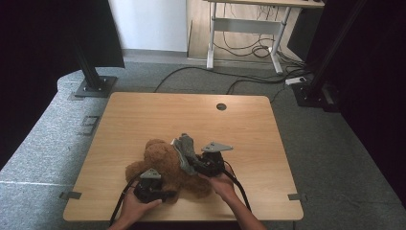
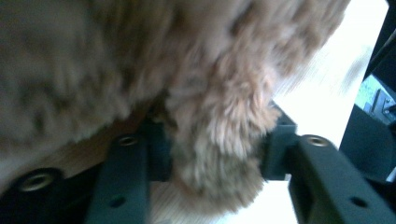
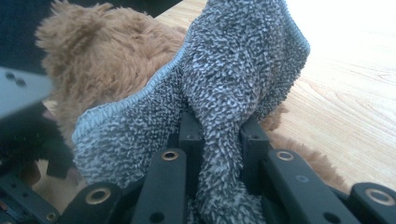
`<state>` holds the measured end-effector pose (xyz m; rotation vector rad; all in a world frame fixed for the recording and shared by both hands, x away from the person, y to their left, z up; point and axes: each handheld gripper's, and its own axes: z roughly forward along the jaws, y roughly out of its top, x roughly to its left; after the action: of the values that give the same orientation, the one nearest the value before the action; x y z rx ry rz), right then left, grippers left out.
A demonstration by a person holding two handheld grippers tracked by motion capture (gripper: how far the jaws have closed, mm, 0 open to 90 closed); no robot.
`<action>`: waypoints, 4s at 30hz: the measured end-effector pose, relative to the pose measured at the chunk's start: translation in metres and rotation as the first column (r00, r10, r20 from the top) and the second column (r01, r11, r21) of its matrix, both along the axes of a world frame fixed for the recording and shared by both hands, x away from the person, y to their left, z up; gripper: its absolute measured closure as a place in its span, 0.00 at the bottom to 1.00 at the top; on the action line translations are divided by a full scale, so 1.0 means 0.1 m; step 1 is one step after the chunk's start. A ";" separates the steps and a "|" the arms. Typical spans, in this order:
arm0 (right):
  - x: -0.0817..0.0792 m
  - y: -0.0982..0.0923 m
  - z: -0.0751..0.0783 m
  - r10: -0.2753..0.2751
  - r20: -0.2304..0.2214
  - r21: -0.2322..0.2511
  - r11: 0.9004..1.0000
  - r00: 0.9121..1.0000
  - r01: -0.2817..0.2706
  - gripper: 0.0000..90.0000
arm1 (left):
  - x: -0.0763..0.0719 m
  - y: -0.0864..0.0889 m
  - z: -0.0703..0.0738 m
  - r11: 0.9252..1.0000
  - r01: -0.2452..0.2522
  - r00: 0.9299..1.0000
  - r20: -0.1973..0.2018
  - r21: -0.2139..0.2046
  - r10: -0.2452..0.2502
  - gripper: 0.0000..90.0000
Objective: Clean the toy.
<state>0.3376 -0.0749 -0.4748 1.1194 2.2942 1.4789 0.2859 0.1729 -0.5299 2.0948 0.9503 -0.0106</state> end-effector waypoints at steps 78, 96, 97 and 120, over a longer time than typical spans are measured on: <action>0.90 0.21 0.21 0.049 -0.114 -0.067 0.996 0.992 -0.057 0.83 | 0.12 -0.04 -0.10 0.999 0.002 0.999 -0.045 0.043 0.000 0.82; 1.08 0.73 0.27 0.128 -0.133 -0.058 0.989 0.983 -0.137 0.83 | 0.12 -0.05 -0.10 0.999 0.002 0.999 -0.041 0.045 0.000 0.81; 1.09 0.77 0.27 0.132 -0.135 -0.062 0.988 0.982 -0.141 0.83 | 0.12 -0.05 -0.10 0.999 0.002 0.999 -0.039 0.047 0.000 0.81; 1.32 1.07 -0.02 0.081 -0.223 -0.240 0.961 0.972 -0.135 0.83 | 0.10 -0.05 -0.10 0.998 -0.002 1.000 -0.021 0.059 0.003 0.81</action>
<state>0.4698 0.0323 -0.4766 1.1387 2.6365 1.1007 0.2963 0.1675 -0.5396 2.1514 0.9765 -0.0035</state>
